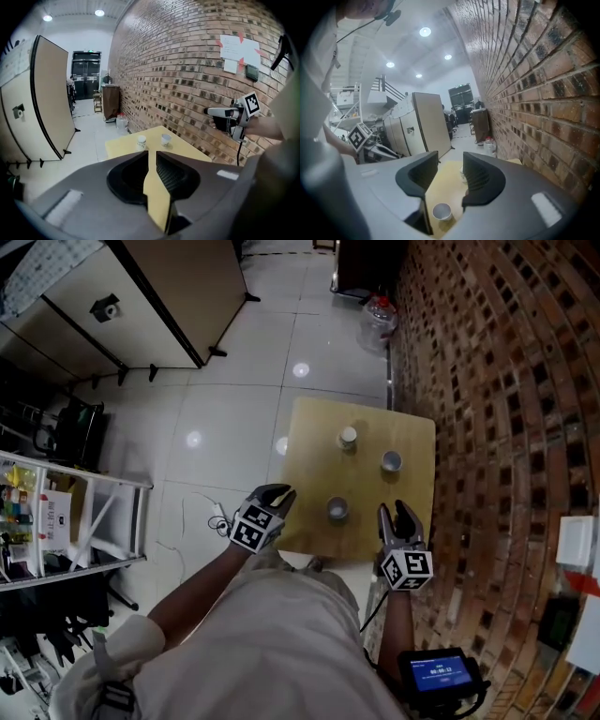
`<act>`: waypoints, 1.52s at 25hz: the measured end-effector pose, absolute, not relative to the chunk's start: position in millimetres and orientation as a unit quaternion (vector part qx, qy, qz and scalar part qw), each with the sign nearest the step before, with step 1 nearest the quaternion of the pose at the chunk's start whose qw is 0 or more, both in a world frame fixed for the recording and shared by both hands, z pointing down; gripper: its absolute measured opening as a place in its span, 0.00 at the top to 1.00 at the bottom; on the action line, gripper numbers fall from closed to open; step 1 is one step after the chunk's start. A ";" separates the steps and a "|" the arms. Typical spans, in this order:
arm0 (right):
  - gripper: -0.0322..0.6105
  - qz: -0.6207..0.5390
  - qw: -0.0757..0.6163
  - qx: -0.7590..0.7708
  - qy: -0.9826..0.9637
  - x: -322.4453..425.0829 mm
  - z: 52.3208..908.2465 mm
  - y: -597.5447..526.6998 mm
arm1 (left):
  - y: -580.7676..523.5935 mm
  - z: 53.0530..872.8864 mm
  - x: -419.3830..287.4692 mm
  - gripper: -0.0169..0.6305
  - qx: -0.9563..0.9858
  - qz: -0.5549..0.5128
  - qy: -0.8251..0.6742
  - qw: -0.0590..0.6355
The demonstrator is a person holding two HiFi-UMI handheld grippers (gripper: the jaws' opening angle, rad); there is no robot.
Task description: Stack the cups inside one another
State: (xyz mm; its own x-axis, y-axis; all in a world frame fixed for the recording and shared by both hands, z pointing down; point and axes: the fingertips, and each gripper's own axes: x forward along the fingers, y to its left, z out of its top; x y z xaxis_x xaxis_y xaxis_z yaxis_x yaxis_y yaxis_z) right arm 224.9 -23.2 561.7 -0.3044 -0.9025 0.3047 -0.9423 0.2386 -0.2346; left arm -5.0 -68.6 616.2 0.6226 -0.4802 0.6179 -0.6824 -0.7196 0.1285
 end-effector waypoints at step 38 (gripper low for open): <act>0.54 0.229 0.345 0.473 -0.778 180.3 710.8 -224.6 | -166.0 642.9 -5.0 0.83 0.894 0.331 -0.266 0.143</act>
State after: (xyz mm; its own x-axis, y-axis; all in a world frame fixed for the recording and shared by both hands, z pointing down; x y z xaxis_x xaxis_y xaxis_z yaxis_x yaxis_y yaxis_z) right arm 180.3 -224.6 710.8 -0.3143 -0.5776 0.7534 -0.8940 0.4471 -0.0301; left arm -5.0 -166.0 642.9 0.6393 -0.3816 0.6675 -0.5708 -0.8172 0.0795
